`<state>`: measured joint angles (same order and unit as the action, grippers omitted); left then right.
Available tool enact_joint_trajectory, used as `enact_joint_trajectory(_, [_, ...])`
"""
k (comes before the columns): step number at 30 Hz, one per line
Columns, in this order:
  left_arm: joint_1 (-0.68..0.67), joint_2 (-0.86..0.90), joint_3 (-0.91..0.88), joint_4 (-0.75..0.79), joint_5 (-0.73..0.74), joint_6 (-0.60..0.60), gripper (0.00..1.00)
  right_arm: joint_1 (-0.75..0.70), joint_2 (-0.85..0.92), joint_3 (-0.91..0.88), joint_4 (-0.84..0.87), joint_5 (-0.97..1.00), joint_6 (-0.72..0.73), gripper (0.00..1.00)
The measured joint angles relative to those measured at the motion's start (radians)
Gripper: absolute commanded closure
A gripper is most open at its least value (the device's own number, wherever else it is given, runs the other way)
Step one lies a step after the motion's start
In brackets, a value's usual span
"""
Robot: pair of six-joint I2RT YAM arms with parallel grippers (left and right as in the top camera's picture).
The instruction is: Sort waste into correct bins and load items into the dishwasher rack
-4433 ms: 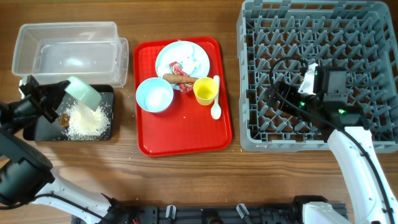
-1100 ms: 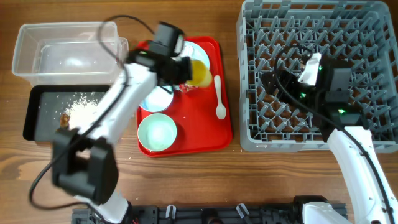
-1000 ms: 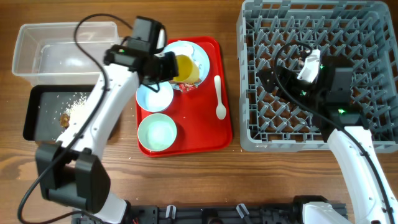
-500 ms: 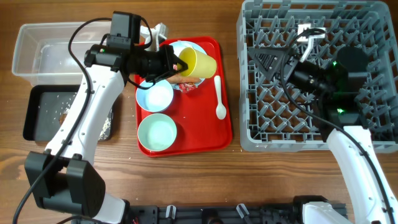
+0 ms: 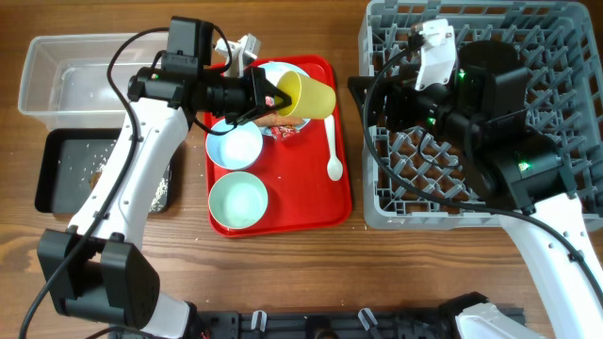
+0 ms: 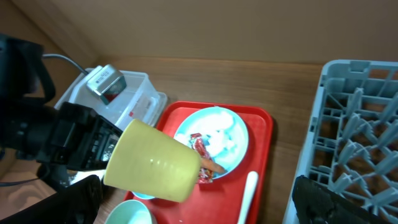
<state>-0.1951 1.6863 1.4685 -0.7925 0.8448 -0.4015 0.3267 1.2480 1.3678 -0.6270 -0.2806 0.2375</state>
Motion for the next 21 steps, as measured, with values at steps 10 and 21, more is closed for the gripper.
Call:
enact_joint_trajectory(10, [0.017,0.0,0.0,-0.084,0.175,0.127,0.96,-0.01,0.108,0.0,0.148,-0.348,-0.194,0.06])
enact_joint_trajectory(21, [0.231,0.0,0.001,-0.023,0.452,0.13,0.96,-0.268,0.426,0.002,0.61,-1.041,-0.097,0.07])
